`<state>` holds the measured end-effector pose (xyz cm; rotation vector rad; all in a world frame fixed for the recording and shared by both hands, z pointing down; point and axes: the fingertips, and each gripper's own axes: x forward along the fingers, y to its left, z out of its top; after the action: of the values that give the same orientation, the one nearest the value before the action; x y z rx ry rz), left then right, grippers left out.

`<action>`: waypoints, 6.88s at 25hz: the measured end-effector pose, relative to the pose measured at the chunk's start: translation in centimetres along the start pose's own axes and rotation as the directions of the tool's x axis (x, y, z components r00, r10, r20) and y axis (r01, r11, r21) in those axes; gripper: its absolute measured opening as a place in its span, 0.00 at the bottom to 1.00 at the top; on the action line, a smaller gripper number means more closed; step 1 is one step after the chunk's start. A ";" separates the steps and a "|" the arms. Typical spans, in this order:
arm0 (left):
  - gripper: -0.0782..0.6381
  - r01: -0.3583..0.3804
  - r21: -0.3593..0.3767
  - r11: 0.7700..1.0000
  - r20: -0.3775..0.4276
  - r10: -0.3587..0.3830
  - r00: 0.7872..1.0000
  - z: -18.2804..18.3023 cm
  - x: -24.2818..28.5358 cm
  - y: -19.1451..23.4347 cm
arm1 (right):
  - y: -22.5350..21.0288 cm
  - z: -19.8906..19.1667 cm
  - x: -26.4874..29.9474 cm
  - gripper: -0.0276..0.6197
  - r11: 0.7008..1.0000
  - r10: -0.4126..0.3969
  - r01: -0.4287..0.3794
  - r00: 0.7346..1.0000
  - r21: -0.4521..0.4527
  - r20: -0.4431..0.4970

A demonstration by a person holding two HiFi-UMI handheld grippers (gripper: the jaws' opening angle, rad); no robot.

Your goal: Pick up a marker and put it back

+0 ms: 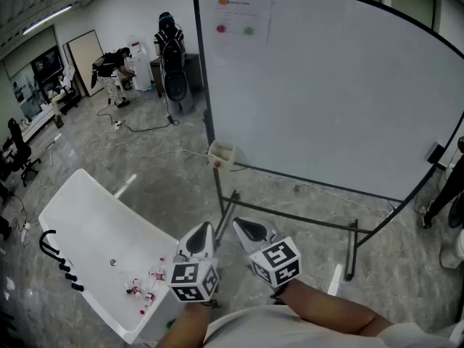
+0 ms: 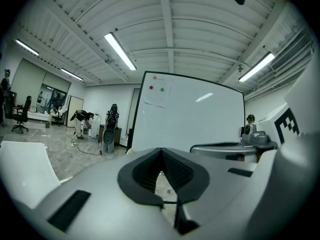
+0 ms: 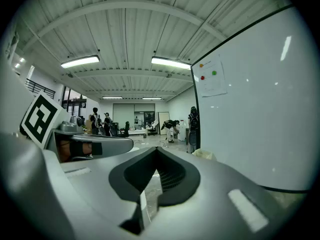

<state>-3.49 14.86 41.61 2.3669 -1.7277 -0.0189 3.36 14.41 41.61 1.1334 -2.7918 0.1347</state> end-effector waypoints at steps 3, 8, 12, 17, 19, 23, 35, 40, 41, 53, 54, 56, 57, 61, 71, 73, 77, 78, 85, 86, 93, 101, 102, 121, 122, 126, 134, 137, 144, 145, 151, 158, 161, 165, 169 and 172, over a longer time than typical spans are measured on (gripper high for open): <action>0.11 0.009 0.000 1.000 -0.004 -0.009 1.000 0.0 -0.2 0.3 | 0.4 0.0 0.1 0.04 1.000 -0.007 0.007 1.000 0.003 0.001; 0.11 0.038 0.000 0.999 -0.008 -0.038 0.999 0.1 -0.7 1.0 | 1.6 0.1 0.6 0.04 1.000 -0.006 0.006 1.000 0.030 0.011; 0.11 0.078 -0.001 0.997 -0.008 -0.078 0.997 0.0 -1.3 1.8 | 2.9 0.0 1.0 0.04 0.999 -0.029 0.029 0.999 0.041 0.018; 0.12 0.110 -0.007 0.994 -0.017 -0.111 0.994 -0.3 -2.3 3.5 | 4.8 -0.6 1.9 0.04 0.997 -0.052 0.051 0.999 0.054 0.014; 0.12 0.122 -0.009 0.992 -0.023 -0.122 0.992 -0.5 -2.5 4.0 | 5.2 -0.7 2.3 0.04 0.997 -0.059 0.059 0.998 0.056 0.011; 0.12 0.131 -0.012 0.991 -0.031 -0.131 0.991 -0.7 -1.6 5.1 | 5.0 -0.8 3.7 0.04 0.997 -0.062 0.061 0.998 0.056 0.005; 0.11 0.109 -0.034 0.993 -0.059 -0.111 0.992 -1.7 8.6 9.9 | -3.3 -2.8 13.5 0.04 0.991 0.005 -0.002 1.000 0.133 -0.018; 0.11 0.065 -0.058 0.996 -0.085 -0.070 0.994 -2.2 17.0 12.2 | -11.1 -3.6 19.8 0.04 0.989 0.055 -0.047 0.997 0.138 -0.057; 0.12 0.054 -0.065 0.996 -0.092 -0.060 0.994 -2.2 18.6 12.5 | -12.8 -3.6 21.0 0.04 0.990 0.064 -0.054 0.995 0.133 -0.070; 0.12 -0.082 -0.108 0.991 -0.137 0.066 0.988 -1.4 31.5 18.4 | -23.6 -6.9 37.2 0.09 0.960 0.225 -0.269 0.904 -0.077 -0.363; 0.11 -0.083 -0.110 0.990 -0.140 0.067 0.988 -1.5 31.8 19.1 | -23.7 -7.8 38.3 0.12 0.953 0.217 -0.281 0.891 -0.111 -0.398; 0.12 -0.081 -0.111 0.990 -0.143 0.065 0.988 -1.6 32.3 20.4 | -23.7 -9.7 40.4 0.15 0.932 0.187 -0.307 0.863 -0.192 -0.469; 0.12 -0.076 -0.112 0.991 -0.148 0.059 0.987 -1.7 32.4 21.0 | -23.6 -10.7 41.3 0.17 0.920 0.166 -0.318 0.848 -0.231 -0.503; 0.11 -0.051 -0.119 0.992 -0.158 0.032 0.987 -1.6 32.5 22.8 | -23.9 -14.2 43.6 0.17 0.879 0.068 -0.329 0.803 -0.345 -0.592; 0.12 -0.046 -0.129 0.991 -0.166 0.024 0.986 -1.6 32.4 26.0 | -24.4 -17.4 45.7 0.17 0.848 -0.048 -0.286 0.797 -0.446 -0.602; 0.12 -0.046 -0.130 0.990 -0.168 0.024 0.986 -1.7 32.4 26.3 | -24.4 -17.2 45.6 0.17 0.854 -0.038 -0.280 0.807 -0.439 -0.589; 0.12 -0.037 -0.127 0.991 -0.168 0.015 0.986 -1.7 32.5 26.0 | -24.2 -16.0 44.9 0.15 0.856 -0.026 -0.262 0.839 -0.445 -0.544; 0.11 -0.034 -0.127 0.991 -0.168 0.013 0.986 -1.7 32.5 25.8 | -24.3 -15.5 44.7 0.15 0.854 -0.025 -0.256 0.849 -0.452 -0.528; 0.12 -0.013 -0.122 0.992 -0.154 -0.006 0.988 -1.1 33.2 24.4 | -25.3 -11.2 43.1 0.15 0.879 -0.013 -0.181 0.916 -0.442 -0.402; 0.12 -0.009 -0.120 0.993 -0.150 -0.010 0.989 -0.8 33.4 24.2 | -25.4 -10.0 42.7 0.15 0.892 -0.003 -0.165 0.929 -0.420 -0.371; 0.12 0.025 -0.096 0.995 -0.110 -0.036 0.993 1.3 34.9 22.7 | -27.5 -1.5 39.0 0.15 0.985 0.028 -0.047 0.993 -0.167 -0.117; 0.12 0.049 -0.077 0.996 -0.074 -0.054 0.996 2.8 36.7 21.3 | -28.6 2.6 36.1 0.15 0.998 -0.025 0.028 0.999 -0.060 0.047; 0.12 0.051 -0.076 0.996 -0.071 -0.057 0.996 2.9 36.9 21.2 | -28.7 2.6 36.0 0.15 0.998 -0.028 0.030 0.998 -0.050 0.049; 0.12 0.046 -0.063 0.997 -0.047 -0.049 0.998 3.7 38.2 21.6 | -29.4 2.7 37.1 0.15 0.999 -0.014 0.016 0.999 -0.039 0.035; 0.12 0.044 -0.063 0.997 -0.047 -0.047 0.998 3.7 38.2 21.7 | -29.3 2.6 37.2 0.15 0.999 -0.011 0.012 0.999 -0.038 0.035; 0.12 0.042 -0.070 0.997 -0.048 -0.045 0.998 3.7 38.5 22.0 | -29.3 2.3 37.7 0.15 0.999 0.007 -0.006 1.000 -0.042 0.019; 0.12 0.017 -0.085 0.996 -0.048 -0.022 0.999 3.5 38.1 23.2 | -27.8 -0.7 40.0 0.15 0.984 0.091 -0.110 0.987 -0.140 -0.131; 0.12 0.000 -0.092 0.996 -0.049 -0.005 0.999 3.3 37.8 23.7 | -27.0 -3.0 41.1 0.15 0.969 0.124 -0.167 0.967 -0.182 -0.223; 0.12 -0.048 -0.101 0.994 -0.054 0.043 0.998 2.8 36.7 25.3 | -25.4 -9.4 42.8 0.15 0.916 0.133 -0.283 0.883 -0.283 -0.450; 0.12 -0.055 -0.103 0.993 -0.057 0.049 0.997 2.7 36.5 25.5 | -25.2 -10.2 43.1 0.15 0.906 0.128 -0.296 0.872 -0.301 -0.472; 0.12 -0.086 -0.114 0.990 -0.070 0.078 0.995 2.1 35.6 26.3 | -25.0 -14.9 43.7 0.15 0.862 0.098 -0.355 0.817 -0.361 -0.568; 0.12 -0.103 -0.118 0.988 -0.079 0.094 0.992 1.7 35.2 26.8 | -24.5 -15.8 44.2 0.15 0.855 0.102 -0.364 0.816 -0.369 -0.569; 0.12 -0.100 -0.115 0.988 -0.080 0.091 0.993 1.7 35.2 26.6 | -24.5 -15.3 44.2 0.17 0.860 0.103 -0.352 0.829 -0.370 -0.550; 0.12 -0.091 -0.111 0.990 -0.077 0.083 0.994 1.8 35.3 26.3 | -24.5 -13.6 44.0 0.20 0.867 0.108 -0.331 0.854 -0.372 -0.510; 0.12 -0.077 -0.107 0.991 -0.074 0.069 0.995 2.0 35.6 25.7 | -24.3 -9.4 43.2 0.20 0.897 0.130 -0.281 0.906 -0.342 -0.403; 0.12 -0.065 -0.101 0.993 -0.070 0.058 0.996 2.2 35.8 25.2 | -24.7 -4.9 41.9 0.14 0.940 0.143 -0.215 0.952 -0.263 -0.270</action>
<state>-16.29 -26.57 47.96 2.2152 -1.7242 -0.0183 -8.79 -31.43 53.54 0.7362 -2.5785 -0.1084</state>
